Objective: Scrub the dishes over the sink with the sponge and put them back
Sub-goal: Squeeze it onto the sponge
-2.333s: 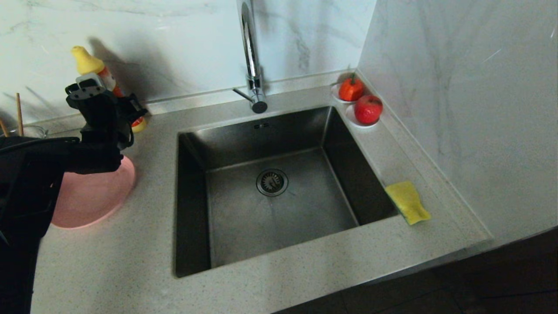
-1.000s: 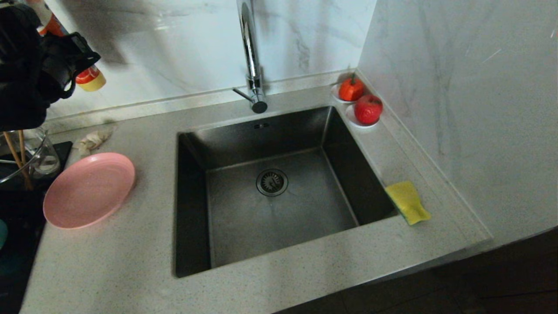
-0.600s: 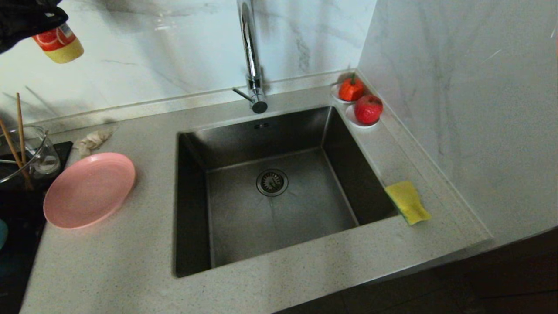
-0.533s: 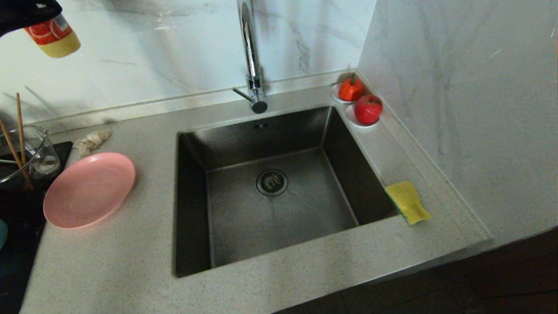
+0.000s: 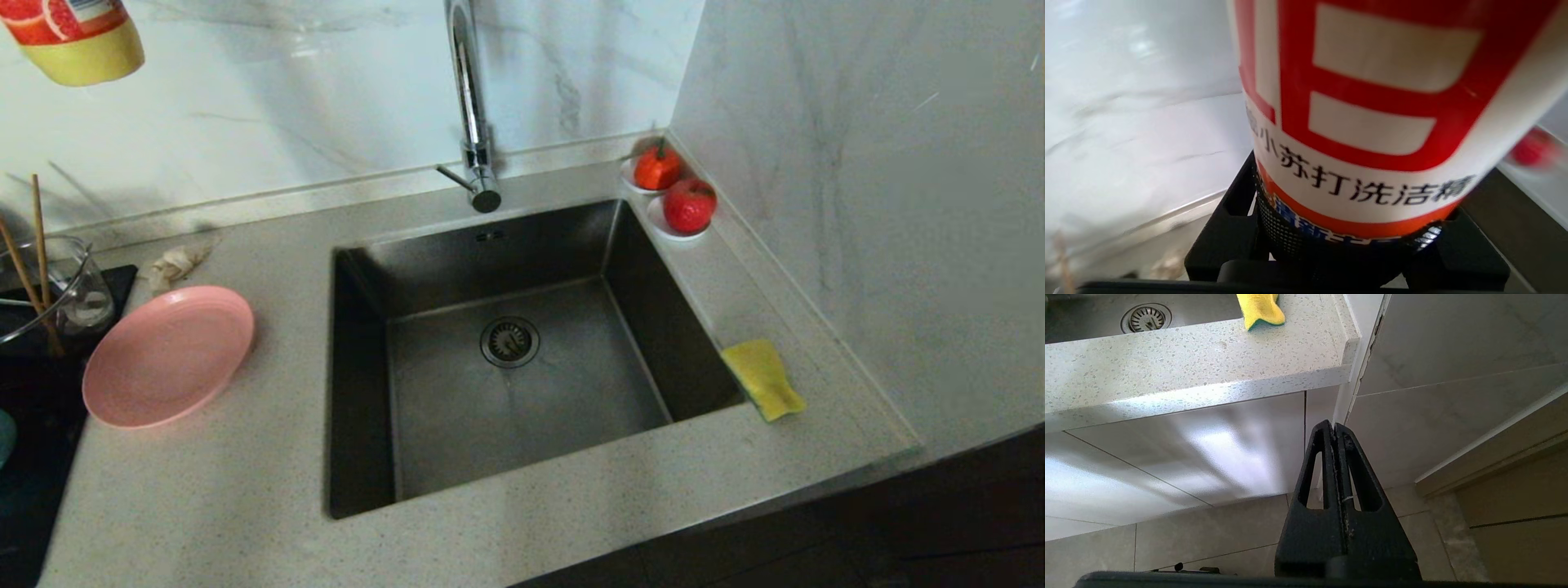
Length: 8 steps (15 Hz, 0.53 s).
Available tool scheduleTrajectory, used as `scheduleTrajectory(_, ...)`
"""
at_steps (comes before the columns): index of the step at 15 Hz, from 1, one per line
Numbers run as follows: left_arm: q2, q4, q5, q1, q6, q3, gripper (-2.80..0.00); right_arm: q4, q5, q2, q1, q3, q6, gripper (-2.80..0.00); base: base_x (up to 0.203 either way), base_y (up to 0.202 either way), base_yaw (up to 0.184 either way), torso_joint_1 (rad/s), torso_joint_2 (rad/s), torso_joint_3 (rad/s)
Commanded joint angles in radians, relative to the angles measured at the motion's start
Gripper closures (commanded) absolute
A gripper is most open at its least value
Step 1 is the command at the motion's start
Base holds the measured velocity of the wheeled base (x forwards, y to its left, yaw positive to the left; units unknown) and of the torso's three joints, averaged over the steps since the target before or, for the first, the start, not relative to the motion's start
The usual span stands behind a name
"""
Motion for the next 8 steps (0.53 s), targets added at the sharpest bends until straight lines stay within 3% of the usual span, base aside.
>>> scheduleTrajectory(1, -0.030, 0.071, 0.004, -0.114, 0.035, -0.030, 0.00, 0.000, 0.000, -0.001, 0.000, 0.000, 0.000, 0.00, 0.000, 0.000, 0.000, 0.000, 0.00, 0.000)
scheduleTrajectory(5, -0.027, 0.167, 0.008, -0.293, 0.116, -0.040, 0.00, 0.000, 0.000, -0.001, 0.000, 0.000, 0.000, 0.00, 0.000, 0.000, 0.000, 0.000, 0.00, 0.000)
scheduleTrajectory(8, 0.018, 0.197, 0.008, -0.383, 0.146, -0.040, 0.00, 0.000, 0.000, -0.001, 0.000, 0.000, 0.000, 0.00, 0.000, 0.000, 0.000, 0.000, 0.00, 0.000)
